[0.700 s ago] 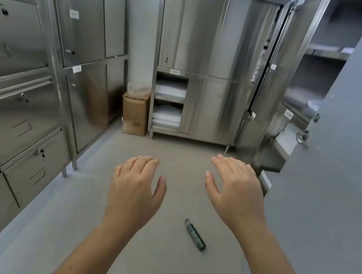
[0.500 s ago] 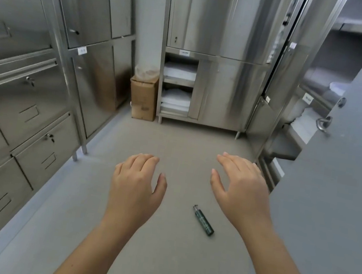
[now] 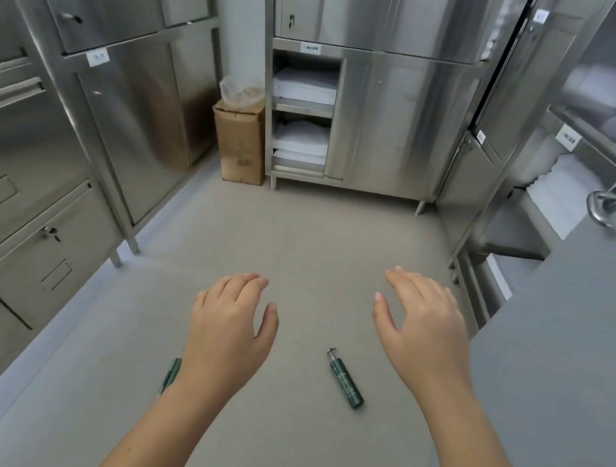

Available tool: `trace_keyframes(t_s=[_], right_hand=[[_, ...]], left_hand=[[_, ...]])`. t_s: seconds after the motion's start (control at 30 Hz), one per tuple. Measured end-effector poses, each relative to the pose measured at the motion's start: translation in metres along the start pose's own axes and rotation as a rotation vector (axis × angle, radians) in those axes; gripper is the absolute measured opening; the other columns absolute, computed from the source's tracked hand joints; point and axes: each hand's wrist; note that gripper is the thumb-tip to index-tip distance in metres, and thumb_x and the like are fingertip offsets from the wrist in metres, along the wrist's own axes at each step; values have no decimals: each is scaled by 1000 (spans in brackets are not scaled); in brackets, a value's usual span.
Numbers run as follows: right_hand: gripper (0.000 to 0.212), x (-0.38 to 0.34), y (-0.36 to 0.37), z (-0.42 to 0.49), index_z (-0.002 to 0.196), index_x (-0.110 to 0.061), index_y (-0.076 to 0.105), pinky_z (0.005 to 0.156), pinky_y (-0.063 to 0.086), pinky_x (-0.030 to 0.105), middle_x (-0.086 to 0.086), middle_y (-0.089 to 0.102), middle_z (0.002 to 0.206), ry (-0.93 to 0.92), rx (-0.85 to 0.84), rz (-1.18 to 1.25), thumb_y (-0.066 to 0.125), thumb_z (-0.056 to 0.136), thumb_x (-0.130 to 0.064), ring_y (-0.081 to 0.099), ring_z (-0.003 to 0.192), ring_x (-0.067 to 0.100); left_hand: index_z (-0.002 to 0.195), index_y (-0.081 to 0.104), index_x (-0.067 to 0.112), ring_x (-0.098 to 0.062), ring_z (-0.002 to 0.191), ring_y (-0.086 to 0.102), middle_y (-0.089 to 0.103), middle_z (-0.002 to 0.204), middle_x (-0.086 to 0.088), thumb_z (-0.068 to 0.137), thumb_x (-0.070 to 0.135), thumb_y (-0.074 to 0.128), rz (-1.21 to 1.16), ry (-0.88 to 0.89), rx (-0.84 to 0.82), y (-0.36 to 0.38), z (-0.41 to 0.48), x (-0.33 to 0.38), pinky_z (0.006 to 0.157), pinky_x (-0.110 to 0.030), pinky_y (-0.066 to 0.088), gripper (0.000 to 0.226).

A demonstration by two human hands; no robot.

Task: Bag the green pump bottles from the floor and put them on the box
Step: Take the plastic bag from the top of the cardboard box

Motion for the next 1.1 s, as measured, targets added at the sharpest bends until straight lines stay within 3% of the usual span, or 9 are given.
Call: trace_keyframes(t_s=[0.4,0.53,0.7,1.1], right_hand=[[40,74,78,93,97,-12,67,87,41,34,5,71,102,12,-89,4,39,80,-36,65,94,23],[38,80,113,132,96,-11,67,86,32,29,6,71,100,-14,-94,-5,41,79,-33,66,92,23],[39,72,174,211,98,-13,67,87,47,38,4,71,103,-41,-136,-29,41,79,-34,65,95,21],[44,36,311,427,105,-13,65,95,41,46,4,68,111,-70,-167,58,38,80,-37,62,104,25]], left_hand=[[104,64,7,-27,101,61,67,106,-6,84,32,35,-2,-117,-35,87,98,-4,83,-40,44,43],[102,65,7,-28,99,62,68,104,-6,83,32,36,-18,-109,-52,120,139,-18,83,-40,44,42],[102,65,7,-29,99,62,68,105,-7,83,32,36,-53,-133,-58,161,226,-59,85,-41,44,43],[104,64,7,-29,102,60,67,106,-7,83,32,36,-68,-172,-16,222,439,-152,85,-41,44,43]])
Point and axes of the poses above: each hand's wrist, its own z-axis towards the middle knuckle, its own y-axis out of the palm, x = y × z
